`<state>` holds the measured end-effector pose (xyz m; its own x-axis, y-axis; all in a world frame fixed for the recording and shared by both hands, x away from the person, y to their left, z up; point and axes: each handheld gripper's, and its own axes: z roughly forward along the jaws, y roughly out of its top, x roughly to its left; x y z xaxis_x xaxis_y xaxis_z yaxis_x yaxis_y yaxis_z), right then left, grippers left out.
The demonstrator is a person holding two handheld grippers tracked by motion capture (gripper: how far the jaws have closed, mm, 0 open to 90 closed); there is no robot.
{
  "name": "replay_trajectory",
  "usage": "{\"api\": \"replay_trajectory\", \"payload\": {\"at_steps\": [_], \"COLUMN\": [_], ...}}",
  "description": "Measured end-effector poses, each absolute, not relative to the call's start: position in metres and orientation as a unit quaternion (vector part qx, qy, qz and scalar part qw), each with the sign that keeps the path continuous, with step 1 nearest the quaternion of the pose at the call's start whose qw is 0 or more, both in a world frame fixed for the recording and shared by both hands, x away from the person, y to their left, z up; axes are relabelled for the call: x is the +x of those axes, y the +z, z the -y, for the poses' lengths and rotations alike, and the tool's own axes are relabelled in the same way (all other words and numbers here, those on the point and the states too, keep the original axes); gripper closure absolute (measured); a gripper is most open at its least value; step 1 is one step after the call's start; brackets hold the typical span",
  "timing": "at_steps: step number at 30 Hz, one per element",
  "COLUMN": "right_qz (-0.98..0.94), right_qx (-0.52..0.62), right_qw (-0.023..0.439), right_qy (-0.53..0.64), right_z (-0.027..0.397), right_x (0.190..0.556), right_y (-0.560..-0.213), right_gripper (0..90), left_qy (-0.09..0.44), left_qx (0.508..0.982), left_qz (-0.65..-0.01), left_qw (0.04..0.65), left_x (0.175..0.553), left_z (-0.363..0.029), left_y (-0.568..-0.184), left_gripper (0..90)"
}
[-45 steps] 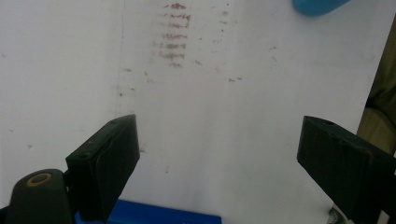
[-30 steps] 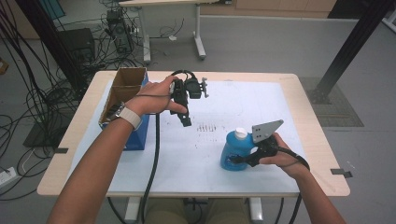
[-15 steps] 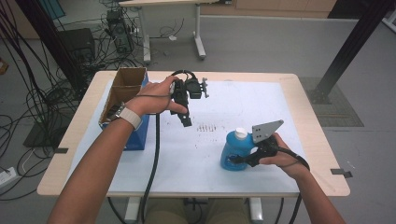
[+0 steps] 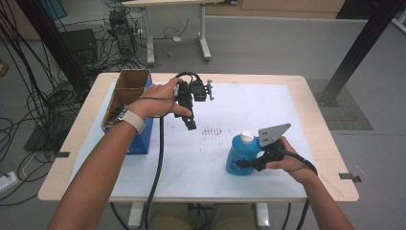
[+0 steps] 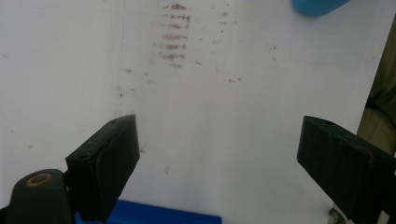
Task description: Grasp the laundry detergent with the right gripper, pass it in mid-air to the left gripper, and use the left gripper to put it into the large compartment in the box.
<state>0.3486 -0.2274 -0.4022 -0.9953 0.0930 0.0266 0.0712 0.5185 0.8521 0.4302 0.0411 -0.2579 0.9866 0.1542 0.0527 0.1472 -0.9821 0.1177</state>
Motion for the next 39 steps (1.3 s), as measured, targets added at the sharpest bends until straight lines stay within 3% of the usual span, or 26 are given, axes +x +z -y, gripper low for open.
{"api": "replay_trajectory", "payload": {"at_steps": [30, 39], "right_qz": [-0.871, -0.871], "right_qx": [0.052, 0.06], "right_qw": [0.016, -0.001], "right_qy": [0.488, 0.487], "right_z": [0.227, 0.218], "right_x": [0.347, 0.347], "right_y": [-0.401, -0.386], "right_gripper": [44.2, 44.0], "left_qy": [0.038, 0.035], "left_qx": [0.995, 0.996], "left_qz": [-0.074, -0.07], "left_qw": [0.057, 0.052], "left_x": [0.425, 0.414], "left_z": [-0.041, -0.043], "left_y": [-0.253, -0.242], "left_gripper": [11.5, 9.9]}}
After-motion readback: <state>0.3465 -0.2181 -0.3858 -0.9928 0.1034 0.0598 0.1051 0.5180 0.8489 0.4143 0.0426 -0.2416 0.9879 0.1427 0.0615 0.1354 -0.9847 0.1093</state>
